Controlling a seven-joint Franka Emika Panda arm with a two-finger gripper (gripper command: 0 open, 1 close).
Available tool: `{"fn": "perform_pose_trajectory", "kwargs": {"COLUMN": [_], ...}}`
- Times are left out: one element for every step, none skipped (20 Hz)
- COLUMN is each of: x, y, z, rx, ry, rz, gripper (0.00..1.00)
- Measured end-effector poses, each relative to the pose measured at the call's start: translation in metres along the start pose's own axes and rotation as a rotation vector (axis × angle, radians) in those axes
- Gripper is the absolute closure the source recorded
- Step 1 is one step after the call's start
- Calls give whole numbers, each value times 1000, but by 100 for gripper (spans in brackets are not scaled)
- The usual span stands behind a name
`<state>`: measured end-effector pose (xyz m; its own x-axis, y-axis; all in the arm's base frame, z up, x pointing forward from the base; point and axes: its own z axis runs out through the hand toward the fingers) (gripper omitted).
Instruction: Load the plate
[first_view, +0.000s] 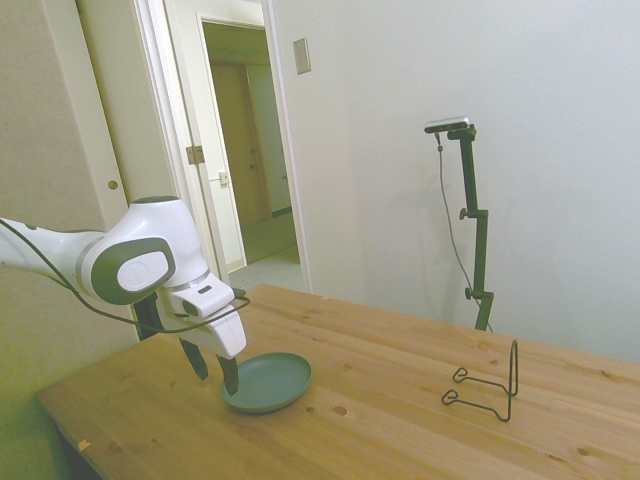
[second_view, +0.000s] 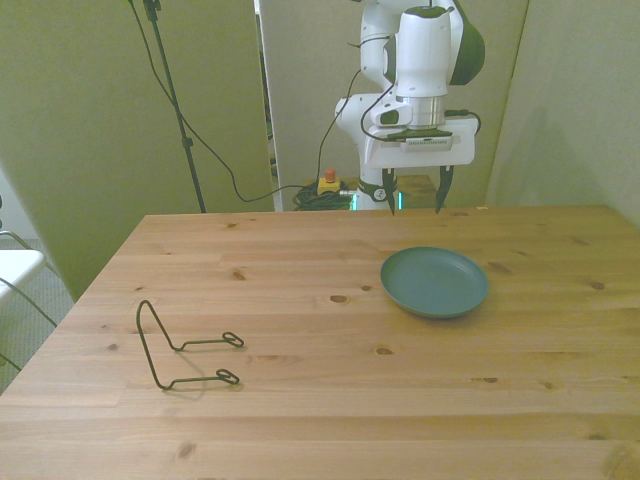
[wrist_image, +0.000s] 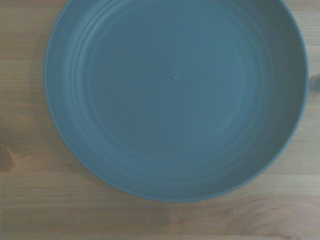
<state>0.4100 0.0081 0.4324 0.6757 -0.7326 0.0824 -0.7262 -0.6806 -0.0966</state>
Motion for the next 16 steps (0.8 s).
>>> {"fn": "perform_pose_trajectory", "kwargs": {"x": [0,2,6,13,22,33,44,54,63,73,83,94,104,114,124,133], "y": [0,2,2,5,10,16,20,22,23,23,24,24,24,23,21,18], "z": [0,2,1,-2,-4,-7,-10,-11,-10,-6,-1,5,11,17,23,29], "rx": [0,6,19,27,23,19,13,7,-1,-11,-23,-35,-43,-50,-56,-62], "ry": [1,5,22,45,59,72,84,91,95,95,92,89,82,77,71,65], "rz": [0,5,16,37,59,84,104,119,133,143,153,163,174,183,193,200], "gripper": [0,0,0,0,0,0,0,0,0,0,0,0,0,0,0,0]}}
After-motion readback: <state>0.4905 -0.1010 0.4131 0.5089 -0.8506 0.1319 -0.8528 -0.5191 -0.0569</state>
